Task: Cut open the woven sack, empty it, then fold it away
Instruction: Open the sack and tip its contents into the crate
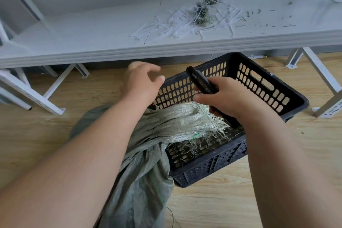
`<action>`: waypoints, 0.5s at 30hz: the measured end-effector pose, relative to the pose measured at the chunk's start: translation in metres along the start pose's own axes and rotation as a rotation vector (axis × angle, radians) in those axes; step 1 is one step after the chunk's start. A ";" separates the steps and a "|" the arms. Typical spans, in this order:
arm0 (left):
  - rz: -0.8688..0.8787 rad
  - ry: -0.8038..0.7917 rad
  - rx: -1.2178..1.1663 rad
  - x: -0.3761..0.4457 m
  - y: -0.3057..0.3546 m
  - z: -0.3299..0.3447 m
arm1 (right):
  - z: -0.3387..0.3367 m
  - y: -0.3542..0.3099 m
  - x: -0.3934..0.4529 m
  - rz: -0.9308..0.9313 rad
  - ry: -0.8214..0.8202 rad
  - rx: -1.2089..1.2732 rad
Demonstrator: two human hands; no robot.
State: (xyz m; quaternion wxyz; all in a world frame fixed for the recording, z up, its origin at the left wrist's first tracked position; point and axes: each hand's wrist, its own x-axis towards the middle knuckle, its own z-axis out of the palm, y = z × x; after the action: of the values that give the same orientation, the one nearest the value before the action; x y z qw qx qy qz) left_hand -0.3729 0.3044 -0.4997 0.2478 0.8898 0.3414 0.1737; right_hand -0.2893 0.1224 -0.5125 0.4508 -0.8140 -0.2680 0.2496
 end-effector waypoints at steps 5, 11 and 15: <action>-0.123 0.082 -0.171 -0.019 -0.059 -0.044 | 0.042 -0.023 -0.002 -0.087 -0.041 0.021; -0.432 0.085 -0.193 -0.055 -0.176 -0.080 | 0.120 -0.043 -0.008 -0.142 -0.141 -0.134; -0.561 0.067 -0.234 -0.079 -0.234 -0.083 | 0.180 -0.067 -0.003 -0.212 -0.210 -0.277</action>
State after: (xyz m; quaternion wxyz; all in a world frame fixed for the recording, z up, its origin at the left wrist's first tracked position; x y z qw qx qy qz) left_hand -0.5899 0.4271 -0.5743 0.3753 0.7201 0.5595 0.1660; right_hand -0.4220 0.2585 -0.5386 0.3278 -0.8050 -0.4296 0.2447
